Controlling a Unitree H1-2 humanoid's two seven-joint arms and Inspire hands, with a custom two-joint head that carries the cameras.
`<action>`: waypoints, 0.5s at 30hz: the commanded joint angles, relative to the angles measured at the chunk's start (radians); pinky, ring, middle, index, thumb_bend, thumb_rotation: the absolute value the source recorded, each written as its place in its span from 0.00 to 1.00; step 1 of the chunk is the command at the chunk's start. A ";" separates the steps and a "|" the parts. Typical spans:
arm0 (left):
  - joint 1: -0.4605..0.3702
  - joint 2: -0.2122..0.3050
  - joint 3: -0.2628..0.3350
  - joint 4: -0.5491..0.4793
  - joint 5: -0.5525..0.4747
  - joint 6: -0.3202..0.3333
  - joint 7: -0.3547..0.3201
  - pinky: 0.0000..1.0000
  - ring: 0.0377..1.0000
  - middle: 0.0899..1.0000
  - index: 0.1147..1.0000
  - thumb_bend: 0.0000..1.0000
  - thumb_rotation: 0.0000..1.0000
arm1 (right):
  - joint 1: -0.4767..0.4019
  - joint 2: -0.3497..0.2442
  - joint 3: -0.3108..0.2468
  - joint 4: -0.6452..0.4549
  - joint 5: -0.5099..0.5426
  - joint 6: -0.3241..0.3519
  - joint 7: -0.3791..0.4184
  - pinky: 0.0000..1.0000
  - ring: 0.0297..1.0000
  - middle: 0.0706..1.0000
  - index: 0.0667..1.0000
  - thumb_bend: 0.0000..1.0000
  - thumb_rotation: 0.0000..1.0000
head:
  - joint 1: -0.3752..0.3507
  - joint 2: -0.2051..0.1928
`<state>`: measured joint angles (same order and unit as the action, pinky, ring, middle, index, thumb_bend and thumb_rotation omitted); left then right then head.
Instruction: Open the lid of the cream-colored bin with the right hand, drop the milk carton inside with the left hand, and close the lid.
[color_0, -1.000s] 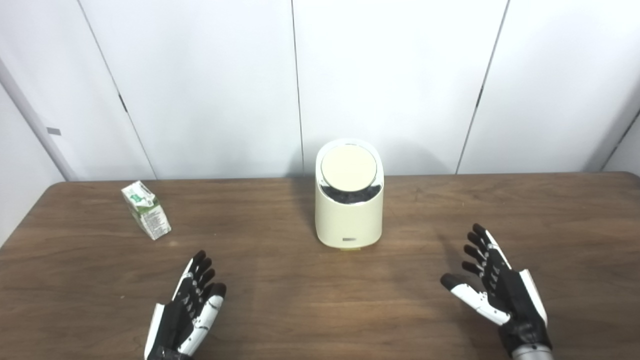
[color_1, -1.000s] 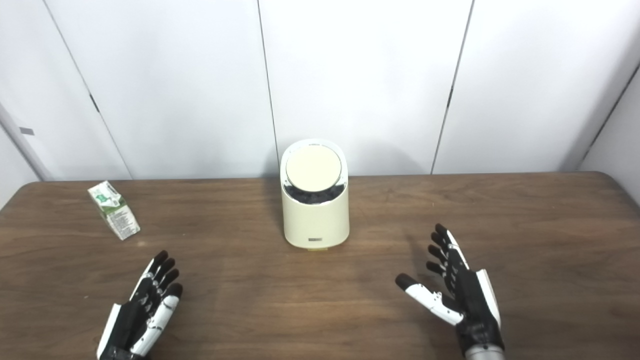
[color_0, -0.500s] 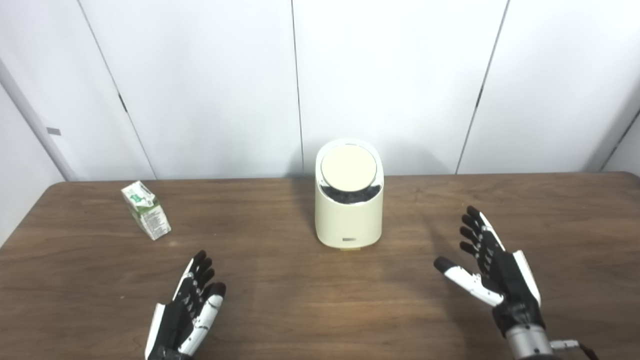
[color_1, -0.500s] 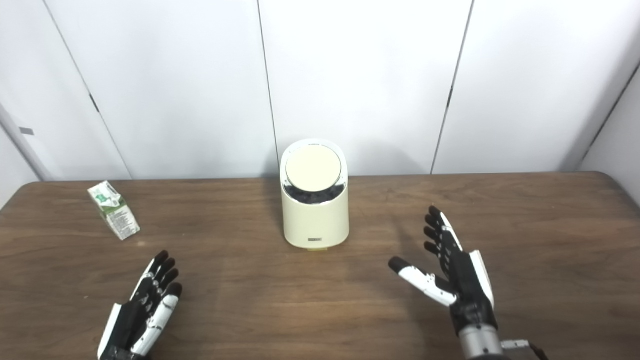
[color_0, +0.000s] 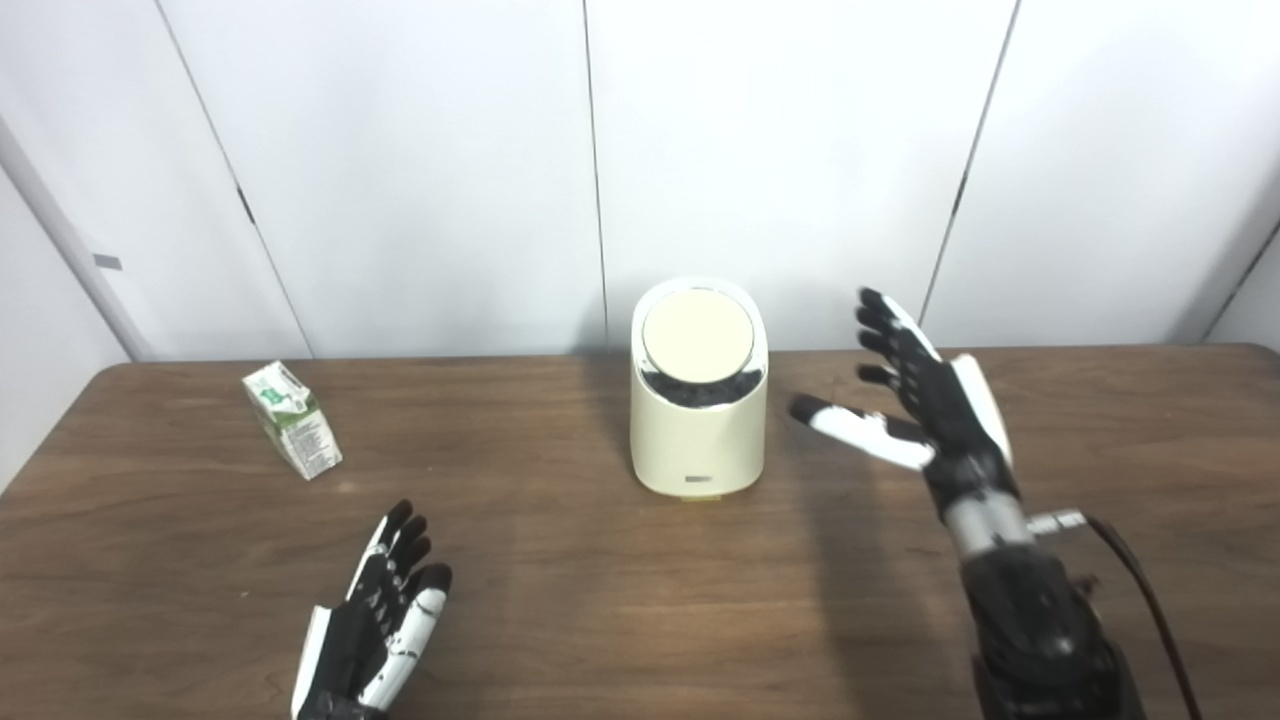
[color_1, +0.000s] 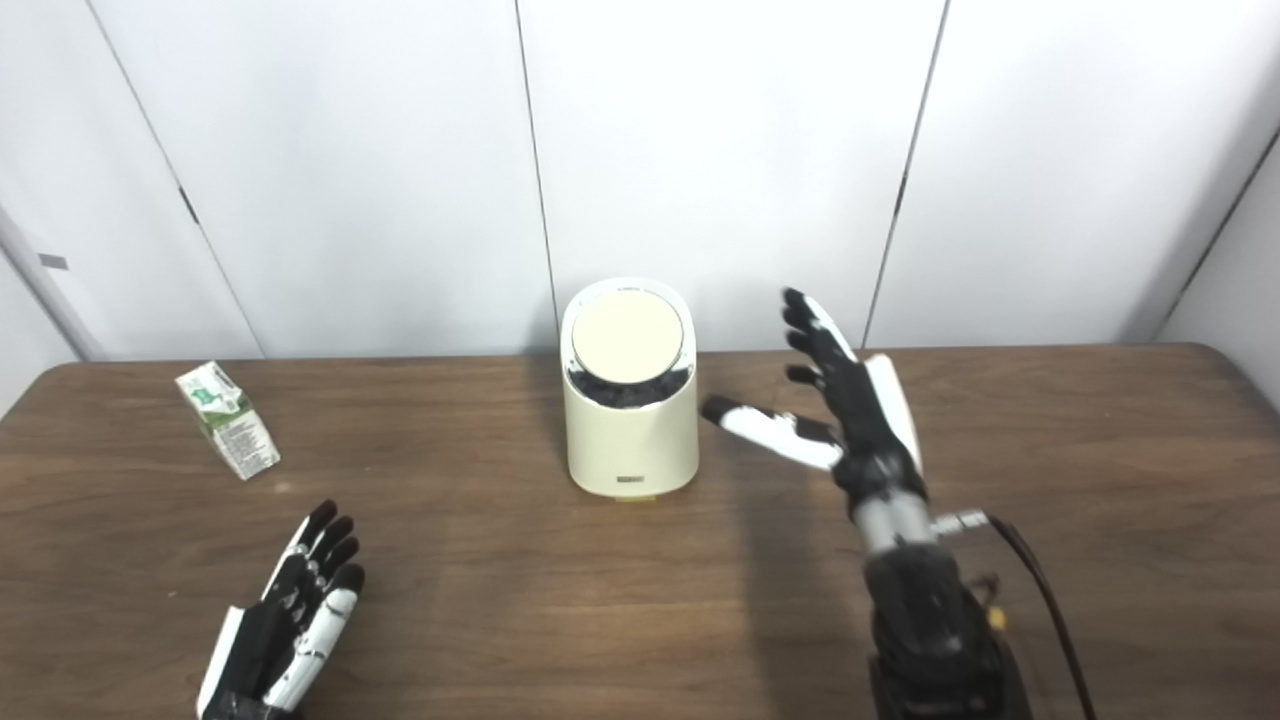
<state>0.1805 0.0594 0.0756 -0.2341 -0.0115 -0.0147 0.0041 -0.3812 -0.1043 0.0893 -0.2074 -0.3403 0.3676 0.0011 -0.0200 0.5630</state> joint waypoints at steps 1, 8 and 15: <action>0.002 -0.007 -0.003 0.000 -0.006 -0.018 0.001 0.90 0.93 0.94 1.00 0.55 0.54 | -0.066 -0.008 0.007 0.001 -0.019 -0.003 0.005 0.78 0.90 0.92 0.92 0.89 0.47 | 0.000 -0.002; 0.003 -0.017 -0.002 0.004 -0.014 -0.022 0.001 0.91 0.94 0.94 1.00 0.54 0.51 | -0.185 0.000 0.033 0.115 -0.039 -0.014 -0.001 0.77 0.90 0.92 0.91 0.88 0.39 | 0.012 -0.011; 0.005 -0.030 -0.005 0.004 -0.028 -0.018 0.000 0.91 0.93 0.94 1.00 0.56 0.52 | -0.287 0.003 0.066 0.232 -0.095 -0.015 -0.030 0.75 0.87 0.90 0.91 0.91 0.42 | 0.035 -0.001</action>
<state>0.1817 0.0370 0.0770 -0.2294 -0.0333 -0.0225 0.0065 -0.6038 -0.1017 0.1514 0.0392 -0.4128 0.3821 -0.0086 0.0137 0.5614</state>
